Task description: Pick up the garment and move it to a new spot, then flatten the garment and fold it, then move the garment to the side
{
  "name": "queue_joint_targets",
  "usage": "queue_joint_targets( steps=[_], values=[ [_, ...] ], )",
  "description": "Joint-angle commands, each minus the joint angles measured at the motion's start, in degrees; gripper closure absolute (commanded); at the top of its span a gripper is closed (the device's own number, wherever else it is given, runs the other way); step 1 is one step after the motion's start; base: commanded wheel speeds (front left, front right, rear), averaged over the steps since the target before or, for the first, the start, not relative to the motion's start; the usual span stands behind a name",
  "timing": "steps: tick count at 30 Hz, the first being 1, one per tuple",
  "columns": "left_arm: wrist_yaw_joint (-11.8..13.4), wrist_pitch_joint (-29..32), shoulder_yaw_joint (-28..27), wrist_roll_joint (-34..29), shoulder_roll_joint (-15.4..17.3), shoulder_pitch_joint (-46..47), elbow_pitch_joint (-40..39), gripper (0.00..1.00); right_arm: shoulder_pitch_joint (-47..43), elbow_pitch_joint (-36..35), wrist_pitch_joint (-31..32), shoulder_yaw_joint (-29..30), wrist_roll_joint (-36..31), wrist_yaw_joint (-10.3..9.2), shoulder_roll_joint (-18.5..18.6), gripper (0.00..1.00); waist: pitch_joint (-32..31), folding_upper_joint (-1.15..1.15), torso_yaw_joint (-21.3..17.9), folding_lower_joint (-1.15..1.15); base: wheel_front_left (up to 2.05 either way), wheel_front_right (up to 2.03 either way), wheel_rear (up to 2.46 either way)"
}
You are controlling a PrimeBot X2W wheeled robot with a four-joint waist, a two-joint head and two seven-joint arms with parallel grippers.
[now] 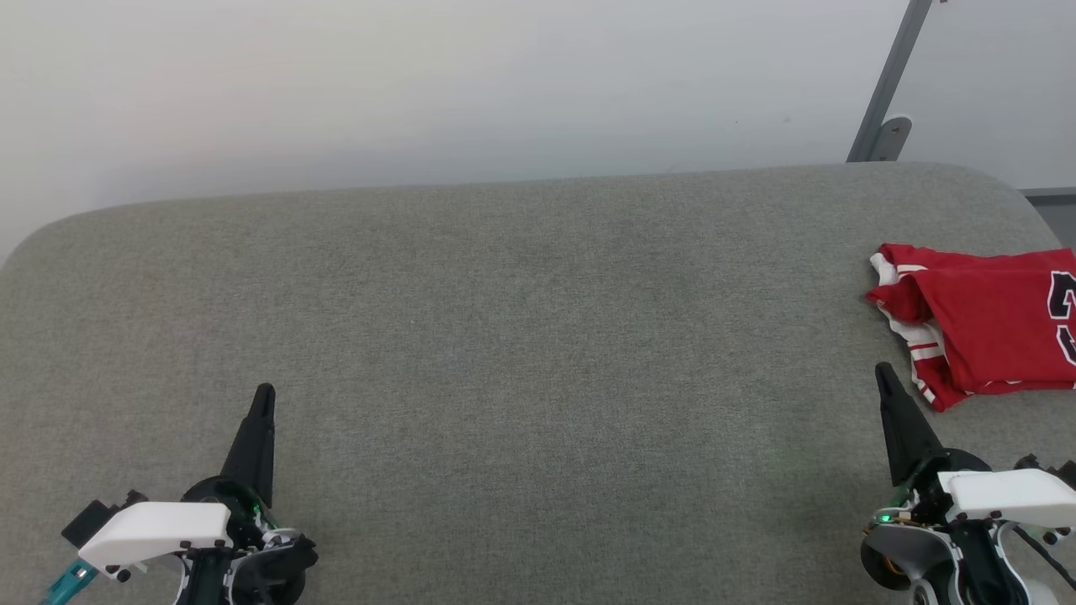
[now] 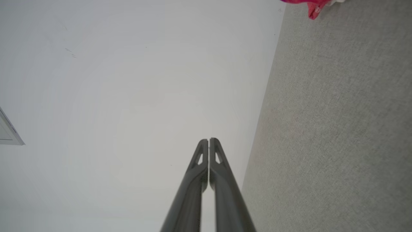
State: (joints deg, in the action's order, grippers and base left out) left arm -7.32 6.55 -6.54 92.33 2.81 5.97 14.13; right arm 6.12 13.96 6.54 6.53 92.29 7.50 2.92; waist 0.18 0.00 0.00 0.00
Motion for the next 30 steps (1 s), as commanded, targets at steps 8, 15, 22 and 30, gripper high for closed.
queue_joint_targets(
  steps=[8,15,22,30],
  values=[
    [-0.3,0.19,0.01,0.13,0.05,0.68,-0.01,1.0,0.27,0.15,0.11,0.05,0.21,-0.02,-0.11,1.0,0.0,0.0,0.0,0.0,0.0,0.0,0.0],
    [-0.3,0.2,0.0,0.12,0.04,0.68,-0.01,1.0,0.27,0.15,0.11,0.04,0.22,-0.02,-0.11,1.0,0.0,0.0,0.0,0.0,0.0,0.0,0.0],
    [-0.3,0.21,0.0,0.11,0.04,0.68,-0.01,1.0,0.27,0.15,0.11,0.05,0.22,-0.02,-0.11,1.0,0.0,0.0,0.0,0.0,0.0,0.0,0.0],
    [-0.3,0.21,-0.01,0.11,0.04,0.68,-0.01,1.0,0.27,0.15,0.1,0.05,0.22,-0.02,-0.11,1.0,0.0,0.0,0.0,0.0,0.0,0.0,0.0]
  ],
)
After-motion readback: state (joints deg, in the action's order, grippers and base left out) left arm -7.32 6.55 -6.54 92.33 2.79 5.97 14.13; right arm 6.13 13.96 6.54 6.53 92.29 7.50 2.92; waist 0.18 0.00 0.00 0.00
